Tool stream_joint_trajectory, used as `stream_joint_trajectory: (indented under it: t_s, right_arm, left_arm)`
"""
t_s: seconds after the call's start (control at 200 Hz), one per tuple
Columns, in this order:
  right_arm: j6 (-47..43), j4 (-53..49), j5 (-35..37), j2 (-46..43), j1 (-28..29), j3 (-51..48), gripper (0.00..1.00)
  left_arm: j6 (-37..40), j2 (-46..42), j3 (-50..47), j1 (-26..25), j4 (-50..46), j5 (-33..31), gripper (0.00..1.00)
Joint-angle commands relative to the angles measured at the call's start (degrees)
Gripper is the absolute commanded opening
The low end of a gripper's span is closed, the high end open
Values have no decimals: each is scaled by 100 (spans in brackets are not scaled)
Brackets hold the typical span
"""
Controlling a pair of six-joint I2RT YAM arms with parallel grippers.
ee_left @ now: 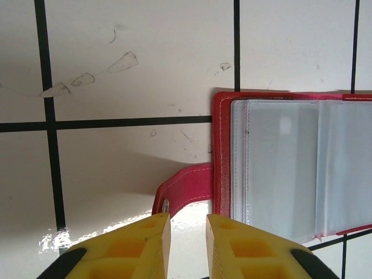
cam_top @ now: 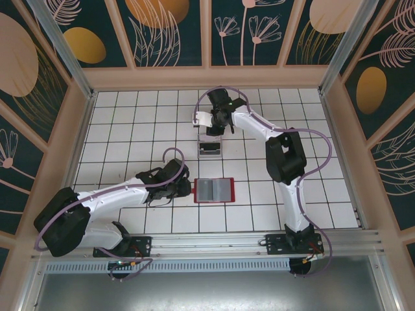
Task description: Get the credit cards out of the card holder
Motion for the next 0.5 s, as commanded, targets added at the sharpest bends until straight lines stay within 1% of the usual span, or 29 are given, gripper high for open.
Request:
stream_joint_trajectory:
  t_s: [0.0,0.145,0.275,0.375,0.495]
  right_arm:
    - [64,152,132,-173,35,-93,32]
    - [120,156,118,-125,47,-157,32]
    - [425,401,51,-255,93,-208,32]
    - [1007,786,115,-436,117,-380,32]
    - [2024,1152,193,-706,128,-646,31]
  left_arm:
    - [-79,-106,-74,-40,-107,-91,25]
    - [-79,-130,-83,-34,-107,-100,25]
    - [-56,-131,-61,-37,-89,-142,25]
    - [-9,-128,-22,-46,-102,-223,24]
    - [61,-142,-2,-31,-72,-348,24]
